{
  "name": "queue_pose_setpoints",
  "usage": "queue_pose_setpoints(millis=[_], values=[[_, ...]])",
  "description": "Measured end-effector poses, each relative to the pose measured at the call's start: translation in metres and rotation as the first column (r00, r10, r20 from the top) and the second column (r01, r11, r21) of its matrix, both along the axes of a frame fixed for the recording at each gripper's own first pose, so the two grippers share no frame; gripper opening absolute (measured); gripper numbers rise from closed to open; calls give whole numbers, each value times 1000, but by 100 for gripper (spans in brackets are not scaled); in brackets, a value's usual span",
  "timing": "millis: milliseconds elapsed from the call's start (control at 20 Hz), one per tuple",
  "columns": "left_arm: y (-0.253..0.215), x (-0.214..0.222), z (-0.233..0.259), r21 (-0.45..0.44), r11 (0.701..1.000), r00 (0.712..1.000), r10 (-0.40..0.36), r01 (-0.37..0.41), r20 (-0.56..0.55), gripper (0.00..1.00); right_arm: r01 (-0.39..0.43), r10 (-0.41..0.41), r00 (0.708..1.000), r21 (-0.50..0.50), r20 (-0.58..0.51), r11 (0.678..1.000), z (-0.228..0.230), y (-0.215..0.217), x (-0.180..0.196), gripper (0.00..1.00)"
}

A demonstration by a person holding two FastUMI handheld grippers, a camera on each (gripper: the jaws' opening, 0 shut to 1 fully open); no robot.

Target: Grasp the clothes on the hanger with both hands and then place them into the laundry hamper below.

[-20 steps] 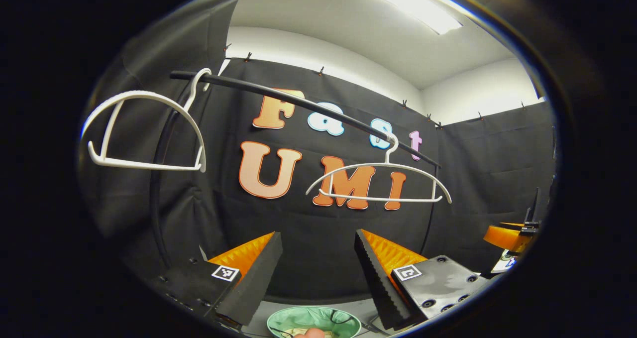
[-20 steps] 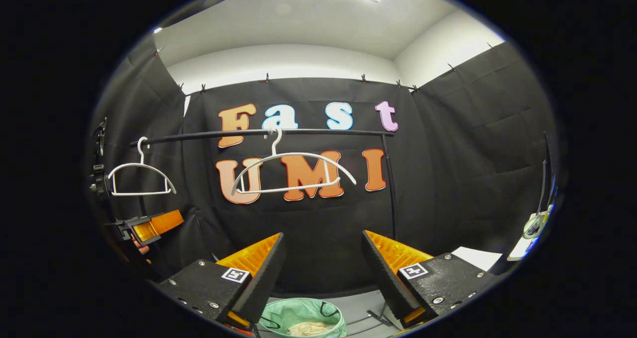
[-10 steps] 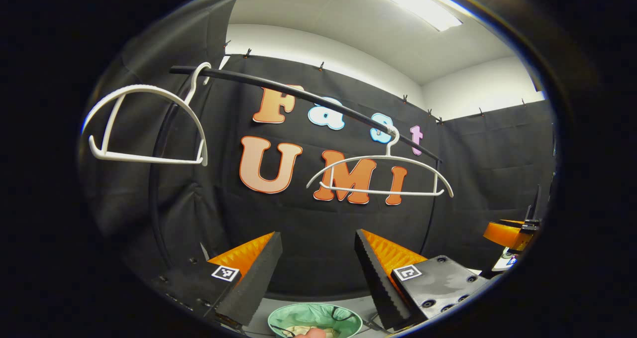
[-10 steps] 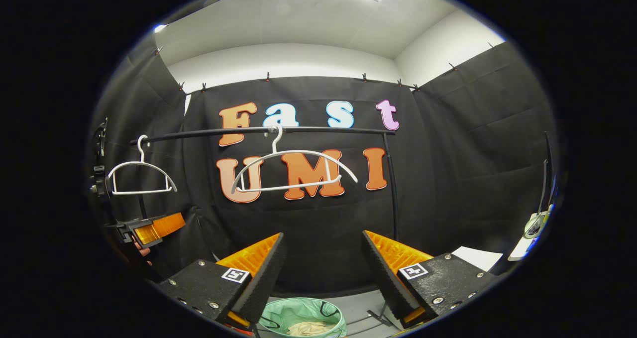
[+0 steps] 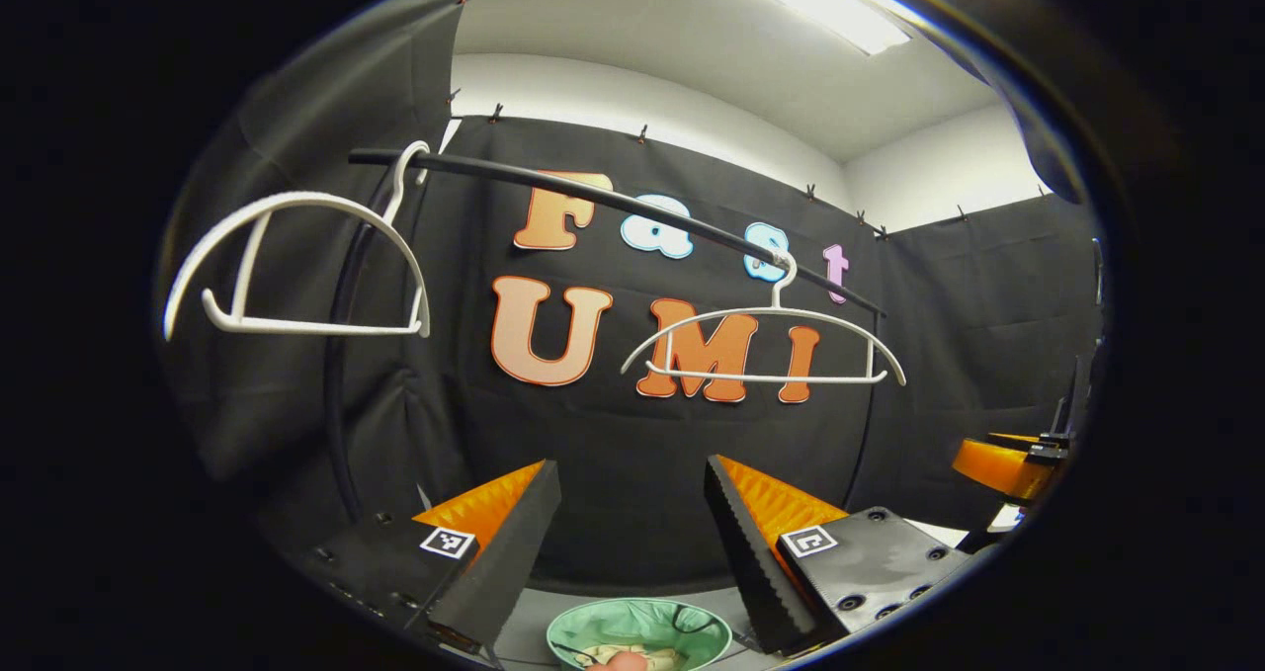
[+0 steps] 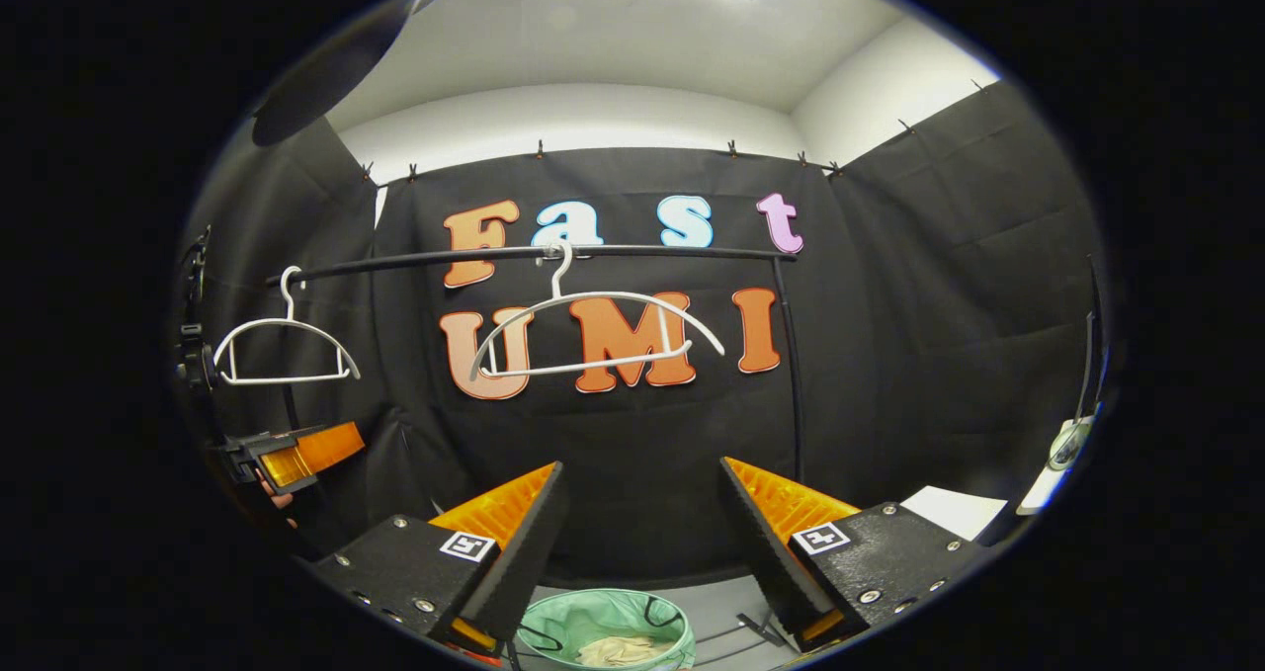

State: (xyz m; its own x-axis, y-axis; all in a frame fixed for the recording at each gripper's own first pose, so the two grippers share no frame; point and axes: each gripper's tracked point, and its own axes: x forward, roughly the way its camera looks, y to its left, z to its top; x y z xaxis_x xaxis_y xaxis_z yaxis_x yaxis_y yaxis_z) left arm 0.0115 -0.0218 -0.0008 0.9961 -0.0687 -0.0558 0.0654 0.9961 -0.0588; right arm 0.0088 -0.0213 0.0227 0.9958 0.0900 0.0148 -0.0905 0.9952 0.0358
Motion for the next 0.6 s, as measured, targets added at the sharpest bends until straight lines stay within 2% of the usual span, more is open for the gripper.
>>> queue_pose_setpoints(millis=[400, 450, 600], values=[[2, -3, 3, 0, 1000, 1000, 10, -10, 5, 96, 3, -3, 1000, 0, -8, 1000, -3, -12, -15, 94], [2, -4, 4, -4, 1000, 1000, 9, -9, 7, 100, 7, -7, 1000, 0, -7, 1000, -3, -12, -16, 94], [3, -6, 3, -10, 1000, 1000, 10, -10, 10, 96, 15, -15, 1000, -8, -2, 1000, 0, -15, -21, 94]])
